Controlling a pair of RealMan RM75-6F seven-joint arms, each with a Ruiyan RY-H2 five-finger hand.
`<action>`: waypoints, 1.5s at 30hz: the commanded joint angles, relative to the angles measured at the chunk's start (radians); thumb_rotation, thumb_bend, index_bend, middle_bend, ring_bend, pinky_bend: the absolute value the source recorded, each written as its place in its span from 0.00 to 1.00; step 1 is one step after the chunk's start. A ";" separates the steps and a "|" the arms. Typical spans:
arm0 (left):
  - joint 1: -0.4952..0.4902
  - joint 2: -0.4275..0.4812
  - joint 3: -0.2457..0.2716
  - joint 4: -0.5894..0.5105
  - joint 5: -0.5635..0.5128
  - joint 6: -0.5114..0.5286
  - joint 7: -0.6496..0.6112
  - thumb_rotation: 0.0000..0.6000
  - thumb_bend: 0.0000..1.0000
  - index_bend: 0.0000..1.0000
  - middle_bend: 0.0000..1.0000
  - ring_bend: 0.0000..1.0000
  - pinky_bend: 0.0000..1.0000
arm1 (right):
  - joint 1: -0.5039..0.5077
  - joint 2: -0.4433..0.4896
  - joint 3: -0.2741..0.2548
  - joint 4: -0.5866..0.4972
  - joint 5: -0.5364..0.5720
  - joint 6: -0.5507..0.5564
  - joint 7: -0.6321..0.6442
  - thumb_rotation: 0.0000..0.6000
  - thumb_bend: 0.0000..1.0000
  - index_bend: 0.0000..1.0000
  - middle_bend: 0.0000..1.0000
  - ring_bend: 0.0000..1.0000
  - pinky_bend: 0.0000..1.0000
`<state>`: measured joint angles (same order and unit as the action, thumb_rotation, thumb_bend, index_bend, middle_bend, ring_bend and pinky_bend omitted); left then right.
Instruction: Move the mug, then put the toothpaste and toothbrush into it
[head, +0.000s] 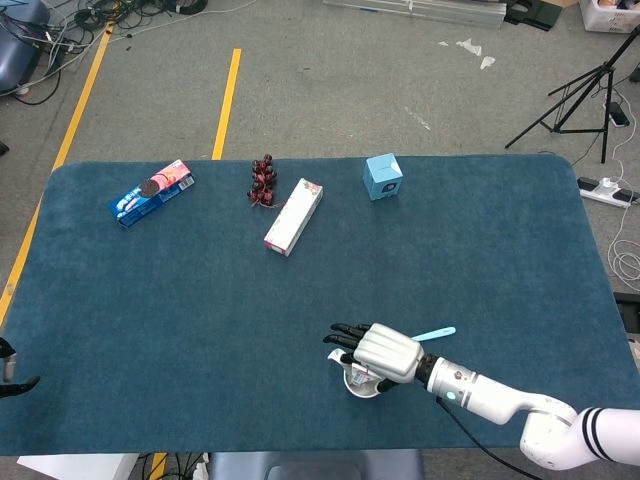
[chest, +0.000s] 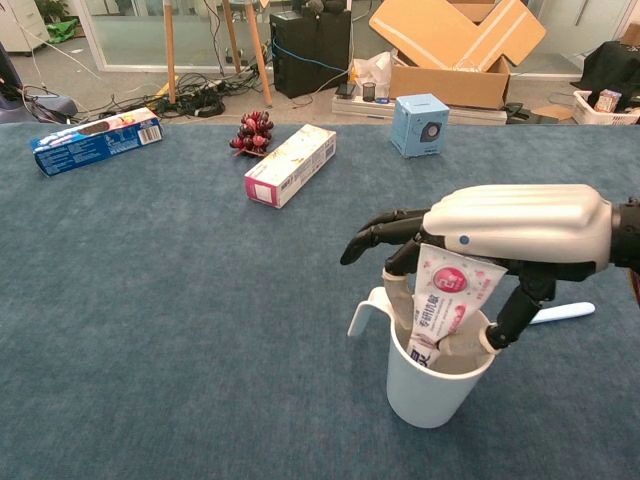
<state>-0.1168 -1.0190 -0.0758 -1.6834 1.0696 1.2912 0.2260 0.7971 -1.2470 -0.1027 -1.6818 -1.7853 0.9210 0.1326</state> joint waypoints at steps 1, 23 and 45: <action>0.000 0.000 0.000 0.000 -0.001 -0.001 0.000 1.00 0.00 0.88 0.48 0.43 0.56 | 0.000 0.002 -0.001 -0.002 -0.002 0.003 0.002 1.00 0.24 0.55 0.14 0.02 0.31; -0.001 0.002 0.002 -0.002 0.000 -0.003 -0.001 1.00 0.00 0.88 0.48 0.43 0.56 | 0.002 0.007 -0.011 0.002 -0.004 0.006 0.006 1.00 0.24 0.44 0.13 0.02 0.31; -0.002 0.003 0.003 -0.003 0.001 -0.005 -0.002 1.00 0.00 0.88 0.48 0.43 0.56 | -0.017 0.045 -0.011 -0.016 -0.015 0.061 0.002 1.00 0.24 0.35 0.13 0.01 0.31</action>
<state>-0.1184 -1.0160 -0.0731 -1.6865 1.0704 1.2862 0.2237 0.7831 -1.2068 -0.1149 -1.6946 -1.8006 0.9766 0.1386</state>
